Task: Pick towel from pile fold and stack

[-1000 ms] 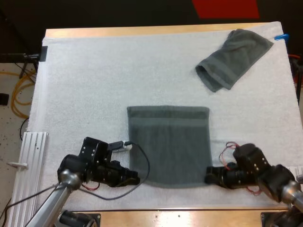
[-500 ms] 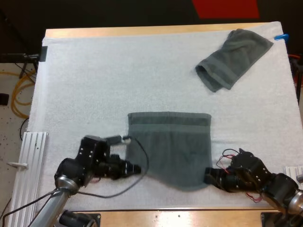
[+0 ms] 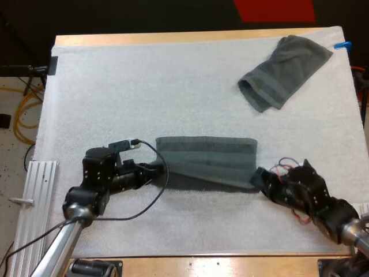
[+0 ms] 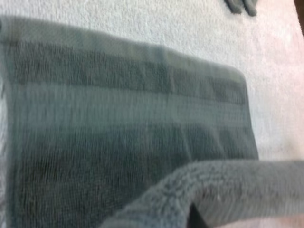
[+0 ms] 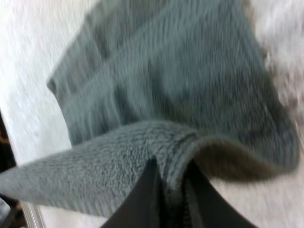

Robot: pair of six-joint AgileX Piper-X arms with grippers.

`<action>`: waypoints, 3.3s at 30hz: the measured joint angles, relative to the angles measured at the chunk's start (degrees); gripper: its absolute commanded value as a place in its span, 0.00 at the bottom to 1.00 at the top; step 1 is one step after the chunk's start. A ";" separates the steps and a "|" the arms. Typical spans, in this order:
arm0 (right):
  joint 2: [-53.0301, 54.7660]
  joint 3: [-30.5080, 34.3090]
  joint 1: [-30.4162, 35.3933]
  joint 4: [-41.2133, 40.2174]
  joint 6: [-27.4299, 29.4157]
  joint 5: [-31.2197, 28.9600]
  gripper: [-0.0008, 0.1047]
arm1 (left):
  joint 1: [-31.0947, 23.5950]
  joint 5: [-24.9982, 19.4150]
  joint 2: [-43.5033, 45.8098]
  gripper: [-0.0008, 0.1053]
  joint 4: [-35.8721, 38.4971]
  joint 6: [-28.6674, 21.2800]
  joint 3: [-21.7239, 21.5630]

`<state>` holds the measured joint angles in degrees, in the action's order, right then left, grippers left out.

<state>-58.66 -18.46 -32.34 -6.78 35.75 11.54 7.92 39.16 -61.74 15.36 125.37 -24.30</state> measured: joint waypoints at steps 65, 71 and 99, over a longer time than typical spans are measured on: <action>-26.06 -6.97 6.49 31.66 14.17 2.28 0.73 | -0.06 2.21 -21.57 0.56 -33.00 -1.10 -1.09; -22.64 -12.67 6.49 26.61 22.91 1.97 0.73 | -0.06 6.95 -18.58 0.56 -33.91 -1.10 -3.95; 8.41 -28.34 6.49 -38.41 45.05 -11.14 0.73 | -0.06 -9.31 16.78 0.72 29.56 -26.20 -24.69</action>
<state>-50.25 -46.79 -25.84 -45.18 80.80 0.39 7.86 29.85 -44.96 44.92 99.18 -48.99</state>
